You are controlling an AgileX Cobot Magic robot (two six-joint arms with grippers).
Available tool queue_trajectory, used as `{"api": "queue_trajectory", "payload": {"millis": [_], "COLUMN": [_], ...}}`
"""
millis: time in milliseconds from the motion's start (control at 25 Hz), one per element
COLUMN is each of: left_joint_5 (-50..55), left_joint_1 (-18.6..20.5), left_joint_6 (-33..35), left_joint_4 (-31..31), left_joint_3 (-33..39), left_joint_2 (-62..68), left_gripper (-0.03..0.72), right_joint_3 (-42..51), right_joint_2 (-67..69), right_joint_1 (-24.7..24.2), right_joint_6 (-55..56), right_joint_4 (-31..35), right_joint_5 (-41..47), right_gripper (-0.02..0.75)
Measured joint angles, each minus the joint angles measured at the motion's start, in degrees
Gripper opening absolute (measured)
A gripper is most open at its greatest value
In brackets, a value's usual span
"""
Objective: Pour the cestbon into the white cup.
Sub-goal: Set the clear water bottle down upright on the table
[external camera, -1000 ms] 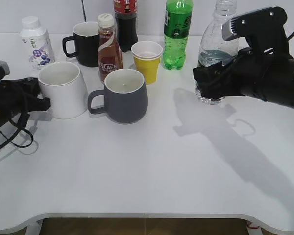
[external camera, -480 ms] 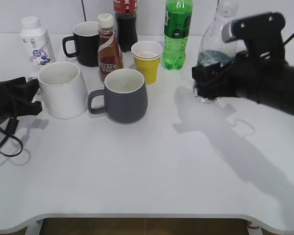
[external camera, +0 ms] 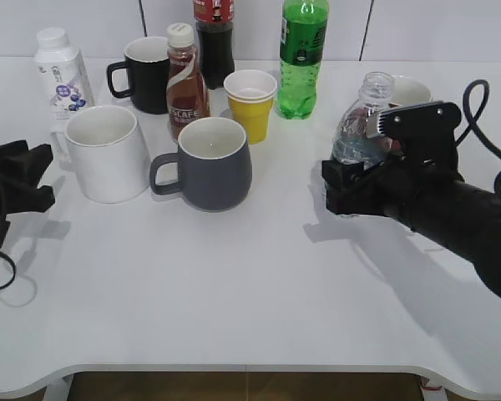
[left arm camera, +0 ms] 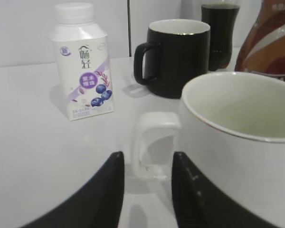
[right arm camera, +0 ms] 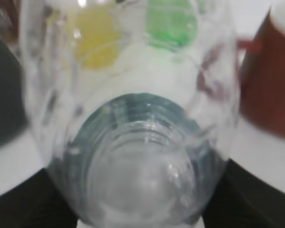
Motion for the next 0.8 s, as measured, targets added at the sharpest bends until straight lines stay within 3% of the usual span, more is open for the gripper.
{"api": "queue_trajectory", "payload": {"millis": [40,160,440,600,800], "left_joint_5": [0.5,3.1,17.9,30.4,59.6], "left_joint_1": [0.0,0.0,0.0,-0.1,-2.0], "left_joint_6": [0.0,0.0,0.0,0.0,0.0], "left_joint_4": [0.1,0.5,0.8,1.7,0.3], "left_joint_3": [0.1,0.3,0.4,0.3,-4.0], "left_joint_2": [-0.4,-2.5,-14.7,-28.4,-49.7], "left_gripper": [0.265,0.265,0.265,0.29,0.41], "right_joint_3": [0.0,0.1,0.2,-2.0,-5.4], "right_joint_2": [0.2,0.3,-6.4,-18.0,-35.1], "right_joint_1": [0.0,0.0,0.0,0.0,0.0], "right_joint_6": [0.6,1.1,-0.2,-1.2,-1.6], "right_joint_4": [0.0,0.0,0.0,-3.3,-8.8], "right_joint_5": [-0.6,-1.2,1.1,12.9,34.9], "right_gripper": [0.484,0.619,0.648,0.649,0.649]}}
